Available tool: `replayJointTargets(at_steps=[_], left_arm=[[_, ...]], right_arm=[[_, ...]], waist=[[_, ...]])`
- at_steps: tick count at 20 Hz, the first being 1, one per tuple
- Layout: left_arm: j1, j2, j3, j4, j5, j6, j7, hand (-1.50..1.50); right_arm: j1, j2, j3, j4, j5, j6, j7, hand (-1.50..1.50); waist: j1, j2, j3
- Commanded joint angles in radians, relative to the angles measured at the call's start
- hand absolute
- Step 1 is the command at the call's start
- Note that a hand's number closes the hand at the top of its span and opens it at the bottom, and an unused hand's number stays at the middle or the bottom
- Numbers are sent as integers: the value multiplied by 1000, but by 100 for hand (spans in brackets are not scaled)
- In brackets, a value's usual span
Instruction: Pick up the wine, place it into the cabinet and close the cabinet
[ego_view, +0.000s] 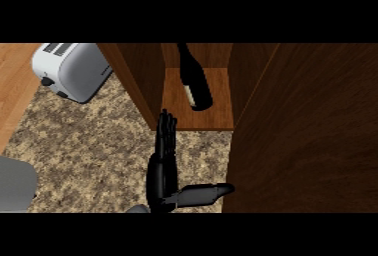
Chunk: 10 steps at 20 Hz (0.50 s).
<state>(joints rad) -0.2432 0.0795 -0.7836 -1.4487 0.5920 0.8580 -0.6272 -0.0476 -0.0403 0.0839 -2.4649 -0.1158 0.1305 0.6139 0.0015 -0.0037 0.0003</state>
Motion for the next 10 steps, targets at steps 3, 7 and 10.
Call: replayJointTargets(at_steps=[3, 7, 10], left_arm=[[144, 102, -46, -260, -76, 67, 44, -150], [192, 131, -64, -303, -103, 0, 30, -150], [273, 208, -103, -416, -99, -14, 53, -150]], right_arm=[[-51, -32, -78, -64, -99, -1, 54, -150], [-25, -10, -43, -4, -113, 27, 21, -150], [34, 5, 3, 25, -121, 75, -16, -150]], waist=[[5, 0, 0], [2, 2, 0], [5, 1, 0]])
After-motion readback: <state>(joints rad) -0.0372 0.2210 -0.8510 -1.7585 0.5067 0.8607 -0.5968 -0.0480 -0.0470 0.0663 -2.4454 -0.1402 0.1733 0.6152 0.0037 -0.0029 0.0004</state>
